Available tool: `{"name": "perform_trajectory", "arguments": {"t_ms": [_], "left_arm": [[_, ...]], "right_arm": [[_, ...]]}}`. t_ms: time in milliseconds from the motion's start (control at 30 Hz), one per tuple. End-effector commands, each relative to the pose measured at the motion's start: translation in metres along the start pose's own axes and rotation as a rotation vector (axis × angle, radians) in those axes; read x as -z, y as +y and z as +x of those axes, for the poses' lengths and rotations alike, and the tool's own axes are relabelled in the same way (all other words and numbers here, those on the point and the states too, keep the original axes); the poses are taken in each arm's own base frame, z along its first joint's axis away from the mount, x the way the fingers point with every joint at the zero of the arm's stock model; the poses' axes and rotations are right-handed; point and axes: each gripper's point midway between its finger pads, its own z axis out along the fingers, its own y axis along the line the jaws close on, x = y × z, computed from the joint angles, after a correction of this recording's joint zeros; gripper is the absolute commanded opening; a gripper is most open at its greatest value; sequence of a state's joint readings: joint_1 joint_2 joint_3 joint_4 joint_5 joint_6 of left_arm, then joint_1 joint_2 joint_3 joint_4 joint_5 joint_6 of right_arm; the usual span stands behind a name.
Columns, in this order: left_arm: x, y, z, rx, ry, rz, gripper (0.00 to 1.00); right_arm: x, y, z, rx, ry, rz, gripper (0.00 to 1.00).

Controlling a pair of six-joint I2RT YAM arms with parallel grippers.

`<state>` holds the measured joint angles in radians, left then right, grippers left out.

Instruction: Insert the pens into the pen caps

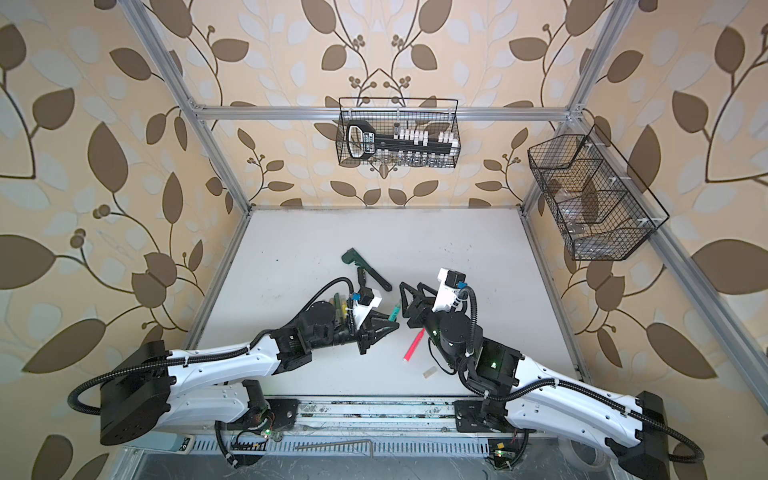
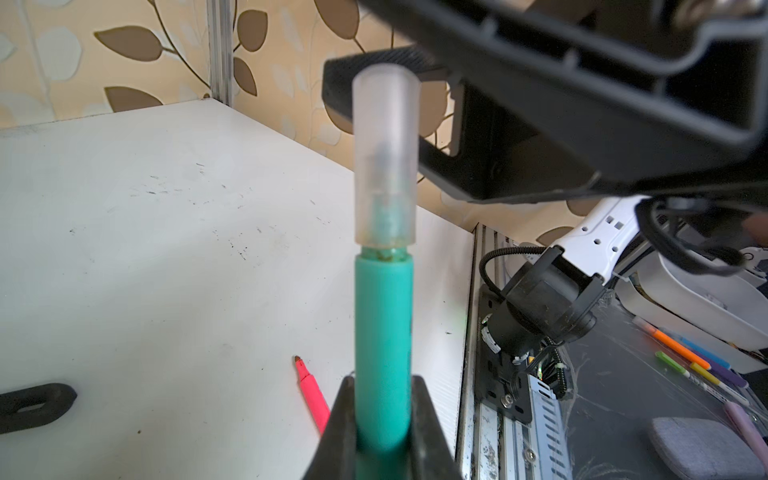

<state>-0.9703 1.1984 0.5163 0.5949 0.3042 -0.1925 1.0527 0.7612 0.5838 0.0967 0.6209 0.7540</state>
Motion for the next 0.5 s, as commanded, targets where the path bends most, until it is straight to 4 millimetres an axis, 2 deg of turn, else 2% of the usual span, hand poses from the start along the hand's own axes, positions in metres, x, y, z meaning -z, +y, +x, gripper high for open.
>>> {"name": "perform_trajectory", "arguments": {"t_ms": [0,333,467], "left_arm": [[-0.002,-0.009,-0.018,-0.047,-0.054,0.021,0.0],[-0.002,-0.012,-0.018,-0.053,-0.052,0.028,0.0],[-0.002,-0.012,-0.018,-0.053,-0.05,0.028,0.0]], "right_arm": [[-0.001,0.014,0.001,-0.015,0.041,-0.054,0.53],[-0.01,0.025,0.006,-0.007,0.07,-0.073,0.48],[-0.015,0.027,0.007,0.006,0.084,-0.065,0.38]]}}
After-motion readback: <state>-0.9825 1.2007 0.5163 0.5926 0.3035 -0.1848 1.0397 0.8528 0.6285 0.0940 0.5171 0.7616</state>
